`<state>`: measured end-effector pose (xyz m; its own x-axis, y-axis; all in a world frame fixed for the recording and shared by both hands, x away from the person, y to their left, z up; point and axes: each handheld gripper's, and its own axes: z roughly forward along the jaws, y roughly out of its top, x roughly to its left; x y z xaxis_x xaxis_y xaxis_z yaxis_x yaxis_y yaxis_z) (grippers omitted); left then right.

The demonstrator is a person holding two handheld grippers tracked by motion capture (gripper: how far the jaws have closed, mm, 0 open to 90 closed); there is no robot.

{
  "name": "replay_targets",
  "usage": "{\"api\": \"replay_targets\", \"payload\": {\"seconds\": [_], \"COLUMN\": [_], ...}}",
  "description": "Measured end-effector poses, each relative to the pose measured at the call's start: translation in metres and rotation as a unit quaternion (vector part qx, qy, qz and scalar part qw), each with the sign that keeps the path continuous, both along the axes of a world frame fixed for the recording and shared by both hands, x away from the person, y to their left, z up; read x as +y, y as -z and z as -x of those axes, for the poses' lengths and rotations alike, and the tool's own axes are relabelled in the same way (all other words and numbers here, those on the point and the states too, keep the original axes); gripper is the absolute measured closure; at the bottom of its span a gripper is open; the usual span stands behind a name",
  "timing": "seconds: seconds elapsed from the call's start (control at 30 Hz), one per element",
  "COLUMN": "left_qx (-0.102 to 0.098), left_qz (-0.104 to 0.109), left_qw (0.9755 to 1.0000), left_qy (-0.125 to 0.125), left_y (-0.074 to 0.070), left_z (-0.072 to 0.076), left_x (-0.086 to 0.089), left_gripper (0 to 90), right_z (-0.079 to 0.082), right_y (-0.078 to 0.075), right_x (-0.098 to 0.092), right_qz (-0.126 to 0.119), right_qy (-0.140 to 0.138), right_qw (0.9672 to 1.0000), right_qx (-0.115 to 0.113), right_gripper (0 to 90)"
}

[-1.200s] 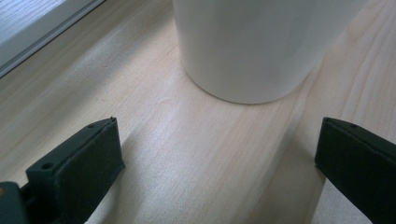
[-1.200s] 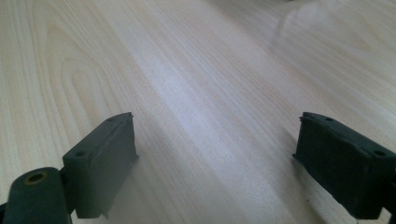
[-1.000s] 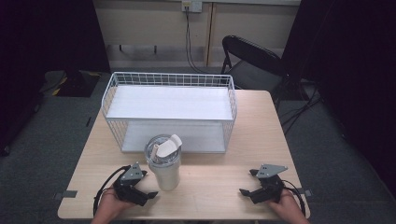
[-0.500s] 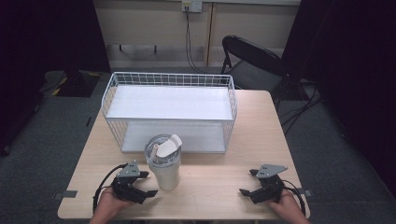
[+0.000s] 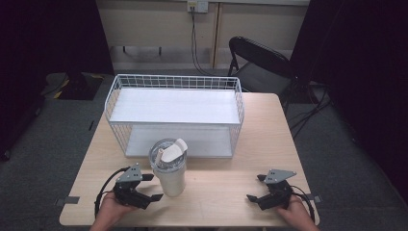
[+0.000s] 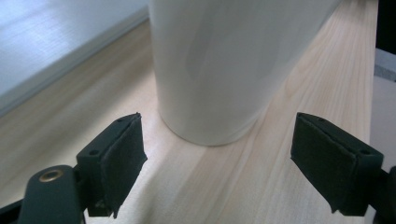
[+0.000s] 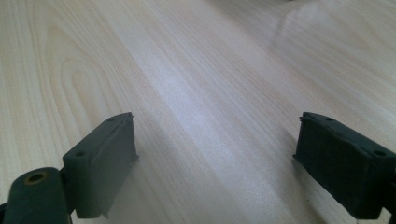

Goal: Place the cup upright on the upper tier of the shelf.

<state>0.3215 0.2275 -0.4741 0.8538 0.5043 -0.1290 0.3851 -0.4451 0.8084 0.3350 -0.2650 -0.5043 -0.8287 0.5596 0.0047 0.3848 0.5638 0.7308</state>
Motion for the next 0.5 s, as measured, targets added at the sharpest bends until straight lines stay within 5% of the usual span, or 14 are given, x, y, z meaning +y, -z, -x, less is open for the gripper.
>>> {"api": "replay_targets", "payload": {"seconds": [0.5], "left_qx": [-0.011], "left_qz": [0.052], "left_qw": [0.9986], "left_qy": [-0.002], "left_y": [-0.0095], "left_z": [-0.0020], "left_x": [-0.0073], "left_gripper": [15.8], "right_z": [0.0000], "right_y": [0.0000], "right_x": [0.0000], "right_qz": [0.000], "right_qy": [0.000], "right_qw": [1.0000], "right_qx": [0.000], "right_gripper": [11.7]}}
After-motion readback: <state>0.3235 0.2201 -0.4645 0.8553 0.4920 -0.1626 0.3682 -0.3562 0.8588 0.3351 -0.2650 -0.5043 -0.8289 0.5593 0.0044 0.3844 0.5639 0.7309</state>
